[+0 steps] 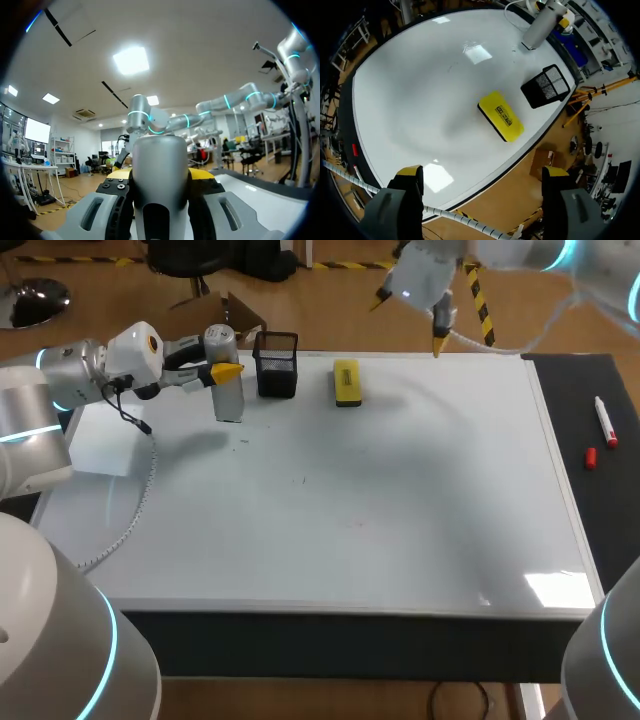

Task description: Pick up the inspection probe, press it on each red-marked spot on the whiteboard one by one, put down the probe, pick up the eraser, and wipe off all the red marks.

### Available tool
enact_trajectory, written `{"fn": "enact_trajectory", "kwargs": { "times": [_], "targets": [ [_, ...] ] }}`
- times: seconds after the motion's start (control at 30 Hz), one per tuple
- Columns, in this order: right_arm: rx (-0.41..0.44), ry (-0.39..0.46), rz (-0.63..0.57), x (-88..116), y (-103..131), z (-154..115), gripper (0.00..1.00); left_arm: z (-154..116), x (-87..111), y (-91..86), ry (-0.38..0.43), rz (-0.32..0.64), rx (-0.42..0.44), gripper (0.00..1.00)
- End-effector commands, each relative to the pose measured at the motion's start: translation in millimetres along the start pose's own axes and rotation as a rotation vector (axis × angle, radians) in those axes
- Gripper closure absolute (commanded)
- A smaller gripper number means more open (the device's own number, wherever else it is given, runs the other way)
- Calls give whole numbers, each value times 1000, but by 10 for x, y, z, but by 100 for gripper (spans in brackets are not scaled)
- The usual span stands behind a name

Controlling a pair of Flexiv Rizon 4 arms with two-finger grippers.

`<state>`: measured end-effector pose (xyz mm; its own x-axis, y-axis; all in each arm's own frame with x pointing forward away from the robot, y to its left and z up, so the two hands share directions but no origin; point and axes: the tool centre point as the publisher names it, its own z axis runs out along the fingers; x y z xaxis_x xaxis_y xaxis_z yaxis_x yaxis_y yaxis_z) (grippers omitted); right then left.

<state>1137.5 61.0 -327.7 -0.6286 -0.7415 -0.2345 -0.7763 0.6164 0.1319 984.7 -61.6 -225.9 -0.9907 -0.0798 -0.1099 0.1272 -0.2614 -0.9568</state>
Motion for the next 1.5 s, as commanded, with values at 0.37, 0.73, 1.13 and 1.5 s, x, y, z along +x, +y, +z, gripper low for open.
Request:
{"fn": "enact_trajectory", "kwargs": {
  "times": [0.37,0.73,1.13,1.5],
  "targets": [
    [-135,-105,237,286,-164,-643,0,9,10,-15,-3,2,-2,100],
    [-193,-189,254,379,-146,-788,0,9,10,-15,-3,2,-2,100],
    [-142,-163,221,381,-105,-822,0,9,10,-15,-3,2,-2,100],
    [-142,-163,221,381,-105,-822,0,9,10,-15,-3,2,-2,100]
  ]
}}
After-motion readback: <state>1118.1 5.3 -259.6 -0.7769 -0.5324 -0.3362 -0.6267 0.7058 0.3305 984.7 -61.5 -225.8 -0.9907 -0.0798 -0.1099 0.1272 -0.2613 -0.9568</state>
